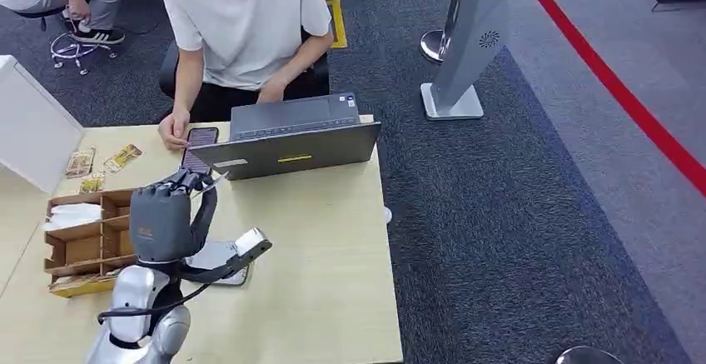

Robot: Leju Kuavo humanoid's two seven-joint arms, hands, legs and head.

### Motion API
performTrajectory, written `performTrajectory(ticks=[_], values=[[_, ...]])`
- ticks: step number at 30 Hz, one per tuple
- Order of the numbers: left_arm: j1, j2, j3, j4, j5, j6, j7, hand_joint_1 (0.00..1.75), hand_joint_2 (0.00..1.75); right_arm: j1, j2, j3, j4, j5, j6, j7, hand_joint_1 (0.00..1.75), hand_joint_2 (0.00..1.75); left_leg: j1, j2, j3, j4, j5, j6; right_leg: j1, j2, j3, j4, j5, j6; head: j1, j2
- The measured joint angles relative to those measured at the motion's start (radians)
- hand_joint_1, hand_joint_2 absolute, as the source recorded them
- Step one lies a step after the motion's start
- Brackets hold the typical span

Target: Pass the card to the sensor for recognition and then transmit it.

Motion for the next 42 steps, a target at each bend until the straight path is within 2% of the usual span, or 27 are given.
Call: performTrajectory(ticks=[2, 6, 10, 15, 18, 23, 27, 31, 38, 39, 42], values=[[-0.006, -0.009, 0.002, -0.012, -0.04, 0.051, -0.008, 1.75, 1.75, -0.001, 0.0, 0.002, 0.0, 0.001, 0.0, -0.003, 0.0, 1.75, 0.0, 0.0, 0.0, 0.0, 0.0, 0.0, 0.0, -0.001, 0.0, 0.0, 0.0, 0.0, 0.0, 0.0], [-0.029, -0.023, 0.009, -0.022, -0.064, 0.087, -0.014, 1.75, 1.75, -0.002, 0.0, 0.013, 0.0, 0.002, 0.002, -0.007, 0.0, 1.75, 0.0, 0.001, 0.0, 0.0, 0.0, 0.0, 0.0, 0.0, 0.0, 0.0, 0.0, 0.0, 0.0, 0.0], [-0.064, -0.051, 0.038, -0.023, -0.078, 0.164, -0.018, 1.75, 1.75, -0.003, 0.0, 0.038, 0.0, 0.003, 0.006, -0.007, 0.0, 1.75, 0.0, 0.0, 0.0, 0.0, 0.0, 0.0, 0.0, 0.0, 0.001, 0.0, 0.0, 0.0, 0.0, 0.0], [-0.128, -0.075, 0.106, -0.005, -0.091, 0.169, -0.048, 1.75, 1.75, -0.003, 0.0, 0.072, 0.0, 0.003, 0.006, -0.007, 0.0, 1.75, 0.0, 0.0, 0.0, 0.0, 0.0, 0.0, 0.0, 0.0, 0.0, 0.0, 0.0, 0.0, 0.0, 0.0], [-0.201, -0.09, 0.171, 0.068, -0.124, 0.17, -0.056, 1.75, 1.75, -0.007, 0.0, 0.106, 0.001, 0.003, 0.02, -0.007, 0.0, 1.75, 0.0, 0.0, 0.0, 0.0, 0.001, -0.001, 0.0, -0.001, 0.0, 0.0, 0.0, 0.0, 0.0, 0.0], [-0.407, -0.093, 0.311, 0.318, -0.172, 0.17, -0.055, 1.75, 1.75, -0.023, 0.0, 0.168, 0.001, 0.003, 0.042, 0.001, 0.0, 1.75, 0.001, 0.0, 0.0, 0.0, 0.004, -0.001, 0.001, 0.0, 0.0, 0.001, 0.003, -0.001, -0.001, 0.0], [-0.509, -0.093, 0.371, 0.464, -0.18, 0.17, -0.047, 1.75, 1.75, -0.033, 0.0, 0.192, 0.001, 0.003, 0.042, 0.008, 0.0, 1.75, 0.001, 0.0, 0.0, 0.0, 0.004, -0.001, 0.001, 0.0, 0.0, 0.001, 0.003, -0.001, -0.002, 0.0], [-0.546, -0.096, 0.386, 0.533, -0.182, 0.17, -0.047, 1.75, 1.75, -0.037, 0.0, 0.201, 0.001, 0.003, 0.042, 0.007, 0.0, 1.75, 0.0, 0.0, 0.0, 0.0, 0.004, -0.001, 0.0, 0.0, 0.0, 0.001, 0.003, -0.001, -0.002, 0.0], [-0.568, -0.103, 0.398, 0.582, -0.183, 0.171, -0.048, 1.75, 1.75, -0.038, 0.0, 0.206, 0.002, 0.003, 0.042, 0.008, 0.0, 1.75, 0.0, 0.0, 0.0, 0.0, 0.003, -0.001, 0.0, 0.0, 0.0, 0.001, 0.003, -0.001, -0.002, 0.0], [-0.568, -0.104, 0.399, 0.587, -0.182, 0.171, -0.048, 0.0, 1.75, -0.038, 0.0, 0.207, 0.002, 0.003, 0.042, 0.007, 0.0, 1.75, 0.0, 0.0, 0.0, 0.0, 0.003, -0.001, 0.001, 0.0, 0.0, 0.001, 0.003, -0.001, -0.002, 0.0], [-0.568, -0.106, 0.399, 0.602, -0.173, 0.171, -0.051, 0.0, 1.75, -0.037, 0.0, 0.207, 0.002, 0.003, 0.042, 0.007, 0.0, 1.75, 0.0, 0.0, 0.0, 0.0, 0.004, -0.001, 0.001, 0.0, 0.0, 0.001, 0.003, -0.001, -0.002, 0.0]])
